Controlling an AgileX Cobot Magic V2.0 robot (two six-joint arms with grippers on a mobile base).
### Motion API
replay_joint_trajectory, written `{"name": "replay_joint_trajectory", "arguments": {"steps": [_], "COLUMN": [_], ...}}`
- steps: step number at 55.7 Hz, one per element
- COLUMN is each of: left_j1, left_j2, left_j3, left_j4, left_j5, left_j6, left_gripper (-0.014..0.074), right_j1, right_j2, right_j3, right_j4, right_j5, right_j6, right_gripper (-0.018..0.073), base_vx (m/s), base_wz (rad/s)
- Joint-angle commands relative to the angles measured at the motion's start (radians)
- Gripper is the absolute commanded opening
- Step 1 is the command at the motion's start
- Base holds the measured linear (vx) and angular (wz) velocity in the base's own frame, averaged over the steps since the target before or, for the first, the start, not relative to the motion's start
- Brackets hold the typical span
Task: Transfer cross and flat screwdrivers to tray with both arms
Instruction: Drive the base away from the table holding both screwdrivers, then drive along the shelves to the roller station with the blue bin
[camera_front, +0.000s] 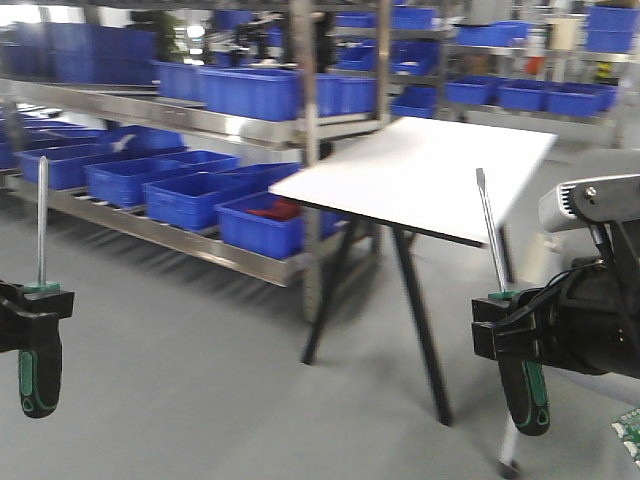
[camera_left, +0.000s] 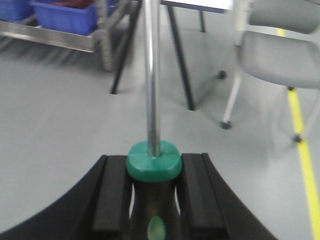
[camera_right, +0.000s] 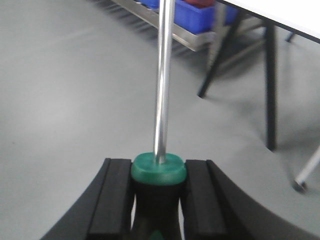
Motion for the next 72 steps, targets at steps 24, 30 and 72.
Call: {"name": "replay_joint_trajectory", "arguments": {"steps": [24,30,72], "left_j1": [-0.003,-0.003,-0.003], "left_j2": [-0.023,-0.023,-0.023], "left_j3": [-0.028,-0.028,-0.028], "left_j4": [-0.027,-0.027,-0.027], "left_j5": [-0.075,-0.075,-0.075], "left_j6": [-0.01,-0.01,-0.01], "left_gripper": [0.0001,0.0001,0.0001], "right_j1": [-0.001,-0.001,-0.001], "right_j2": [-0.025,-0.025,-0.025], "right_j3": [-0.031,-0.031,-0.031], "right_j4": [0.0,0.0,0.0], "right_j5": [-0.087,-0.087,-0.079], "right_j6": [-0.013,-0.013,-0.013], "right_gripper": [-0.0008,-0.0008,-0.0008], "base_vx": [0.56,0.55,0.57], "base_wz": [0.67,0.6,0.53]}}
